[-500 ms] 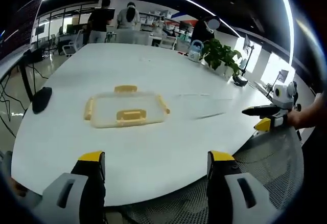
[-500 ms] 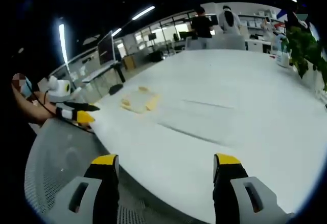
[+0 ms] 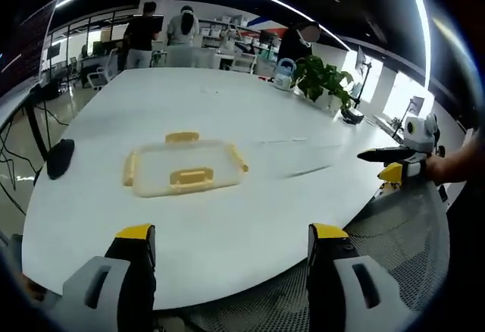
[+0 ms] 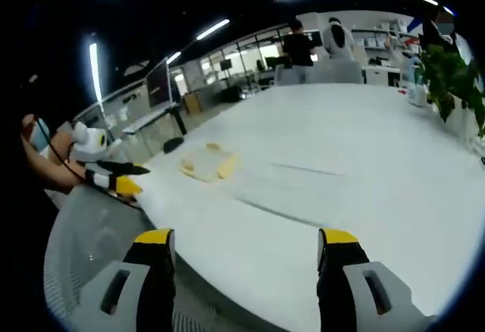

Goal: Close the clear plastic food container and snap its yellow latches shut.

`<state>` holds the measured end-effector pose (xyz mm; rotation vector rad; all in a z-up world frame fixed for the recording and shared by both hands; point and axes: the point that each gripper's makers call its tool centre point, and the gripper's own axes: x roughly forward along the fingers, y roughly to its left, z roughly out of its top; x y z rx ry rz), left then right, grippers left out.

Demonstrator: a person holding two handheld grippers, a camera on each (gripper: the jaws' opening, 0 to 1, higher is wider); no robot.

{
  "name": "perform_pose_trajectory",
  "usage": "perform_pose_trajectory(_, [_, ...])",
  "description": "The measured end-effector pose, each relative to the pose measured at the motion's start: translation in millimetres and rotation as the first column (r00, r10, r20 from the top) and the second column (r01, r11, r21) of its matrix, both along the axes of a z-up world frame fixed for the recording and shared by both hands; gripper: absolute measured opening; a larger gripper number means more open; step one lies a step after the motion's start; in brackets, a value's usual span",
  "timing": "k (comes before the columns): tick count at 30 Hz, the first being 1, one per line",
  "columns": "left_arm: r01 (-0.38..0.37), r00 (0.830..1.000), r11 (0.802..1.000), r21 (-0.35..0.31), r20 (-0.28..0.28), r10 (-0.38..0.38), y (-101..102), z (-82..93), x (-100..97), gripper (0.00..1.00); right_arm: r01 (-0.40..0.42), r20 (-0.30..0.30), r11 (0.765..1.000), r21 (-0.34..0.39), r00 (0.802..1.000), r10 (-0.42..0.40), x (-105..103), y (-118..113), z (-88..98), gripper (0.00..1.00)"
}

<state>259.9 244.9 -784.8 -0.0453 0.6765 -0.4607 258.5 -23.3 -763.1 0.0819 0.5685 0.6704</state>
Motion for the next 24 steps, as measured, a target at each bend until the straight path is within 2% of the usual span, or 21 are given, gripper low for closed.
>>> perform_pose_trajectory(5, [-0.002, 1.000, 0.999, -0.034, 0.000, 0.002, -2, 5.1, 1.4, 0.86, 0.007, 0.012, 1.000, 0.014, 1.000, -0.007, 5, -1, 6.0, 0.78])
perform_pose_trajectory(19, [0.044, 0.999, 0.999, 0.004, 0.012, -0.044, -8, 6.8, 7.2, 0.83, -0.004, 0.020, 1.000, 0.005, 1.000, 0.004, 6, 1, 6.4, 0.77])
perform_pose_trajectory(24, [0.043, 0.999, 0.999, -0.012, 0.008, -0.043, -7, 6.8, 7.7, 0.83, 0.002, 0.027, 1.000, 0.013, 1.000, -0.002, 10, 0, 11.7, 0.76])
